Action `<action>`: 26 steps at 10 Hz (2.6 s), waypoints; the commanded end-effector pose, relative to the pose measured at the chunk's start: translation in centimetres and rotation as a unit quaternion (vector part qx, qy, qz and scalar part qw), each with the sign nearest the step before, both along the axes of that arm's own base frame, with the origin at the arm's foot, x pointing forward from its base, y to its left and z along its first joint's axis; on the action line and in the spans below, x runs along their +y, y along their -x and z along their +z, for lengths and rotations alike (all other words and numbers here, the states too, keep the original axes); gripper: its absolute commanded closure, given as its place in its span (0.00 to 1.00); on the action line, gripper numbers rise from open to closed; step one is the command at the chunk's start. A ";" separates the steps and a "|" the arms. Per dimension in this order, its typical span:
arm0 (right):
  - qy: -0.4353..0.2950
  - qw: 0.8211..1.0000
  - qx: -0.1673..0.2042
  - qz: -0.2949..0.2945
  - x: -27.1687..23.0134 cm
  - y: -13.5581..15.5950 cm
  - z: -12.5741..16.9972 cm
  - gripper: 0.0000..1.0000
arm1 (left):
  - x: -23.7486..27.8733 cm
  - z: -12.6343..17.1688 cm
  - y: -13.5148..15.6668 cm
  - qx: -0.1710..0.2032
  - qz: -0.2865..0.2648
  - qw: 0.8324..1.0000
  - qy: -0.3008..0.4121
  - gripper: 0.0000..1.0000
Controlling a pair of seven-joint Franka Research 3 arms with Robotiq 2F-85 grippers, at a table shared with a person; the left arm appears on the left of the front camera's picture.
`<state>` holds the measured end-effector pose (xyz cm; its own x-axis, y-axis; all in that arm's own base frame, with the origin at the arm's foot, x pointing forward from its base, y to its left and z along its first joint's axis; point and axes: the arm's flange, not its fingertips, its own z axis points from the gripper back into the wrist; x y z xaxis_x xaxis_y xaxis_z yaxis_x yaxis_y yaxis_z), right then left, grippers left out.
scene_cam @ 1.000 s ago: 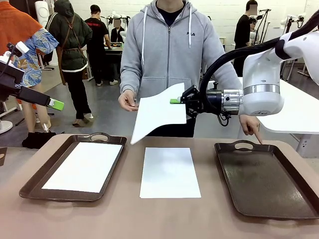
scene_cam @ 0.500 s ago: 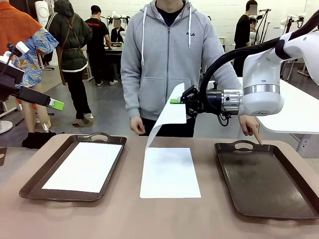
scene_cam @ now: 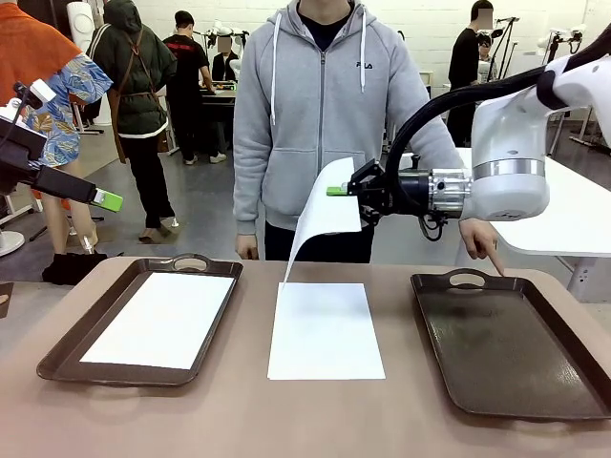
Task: Sort the A4 documents.
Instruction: Place the A4 Paper in the designated Handle tray.
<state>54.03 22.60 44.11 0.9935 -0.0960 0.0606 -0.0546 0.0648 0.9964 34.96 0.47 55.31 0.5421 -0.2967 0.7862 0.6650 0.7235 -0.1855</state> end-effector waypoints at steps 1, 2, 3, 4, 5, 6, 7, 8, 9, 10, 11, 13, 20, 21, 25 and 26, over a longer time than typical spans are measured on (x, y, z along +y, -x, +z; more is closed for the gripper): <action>0.006 1.000 0.027 0.010 -3.1 2.2 0.9 0.99 | 0.0 0.0 0.0 -0.002 0.000 1.000 0.000 0.00; -0.005 0.998 0.053 0.024 -4.6 2.9 1.3 0.99 | 0.0 0.0 0.0 -0.002 0.000 1.000 0.000 0.00; -0.013 0.996 0.081 0.047 -6.4 3.5 1.4 0.99 | 0.0 0.0 0.0 -0.002 0.000 1.000 0.000 0.00; -0.022 0.992 0.098 0.072 -8.7 4.3 1.4 0.99 | 0.0 0.0 0.0 -0.002 0.000 1.000 0.000 0.00; -0.030 0.991 0.101 0.088 -10.6 5.1 1.5 0.99 | 0.0 0.0 0.0 -0.002 0.000 1.000 0.000 0.00; -0.027 0.989 0.098 0.106 -12.5 5.9 1.5 0.99 | 0.0 0.0 0.0 -0.002 0.000 1.000 0.000 0.00; -0.021 0.990 0.086 0.113 -14.2 6.7 1.6 0.99 | 0.0 0.0 0.0 -0.002 0.000 1.000 0.000 0.00; -0.001 0.992 0.067 0.103 -16.1 7.6 1.4 0.99 | 0.0 0.0 0.0 -0.002 0.000 1.000 0.000 0.00; 0.013 0.994 0.055 0.094 -17.5 8.4 0.6 0.99 | 0.0 0.0 0.0 -0.002 0.000 1.000 0.000 0.00; 0.042 0.995 0.043 0.081 -18.7 9.3 -0.6 0.99 | 0.0 0.0 0.0 -0.002 0.000 1.000 0.000 0.00; 0.080 0.995 0.027 0.057 -20.0 10.2 -1.9 0.99 | 0.0 0.0 0.0 -0.002 0.000 1.000 0.000 0.00; 0.111 0.994 0.001 0.009 -22.5 11.2 -4.1 0.99 | 0.0 0.0 0.0 -0.002 0.000 1.000 0.000 0.00; 0.158 0.987 0.002 -0.016 -25.7 9.4 -7.8 0.99 | 0.0 0.0 0.0 -0.002 0.000 1.000 0.000 0.00; 0.167 0.986 0.006 -0.008 -26.0 8.4 -7.4 0.99 | 0.0 0.0 0.0 -0.002 0.000 1.000 0.000 0.00; 0.193 0.981 -0.017 0.010 -26.4 6.5 -4.8 0.99 | 0.0 0.0 0.0 -0.002 0.000 1.000 0.000 0.00; 0.206 0.978 -0.013 0.025 -26.3 6.1 -5.0 0.99 | 0.0 0.0 0.0 -0.002 0.000 1.000 0.000 0.00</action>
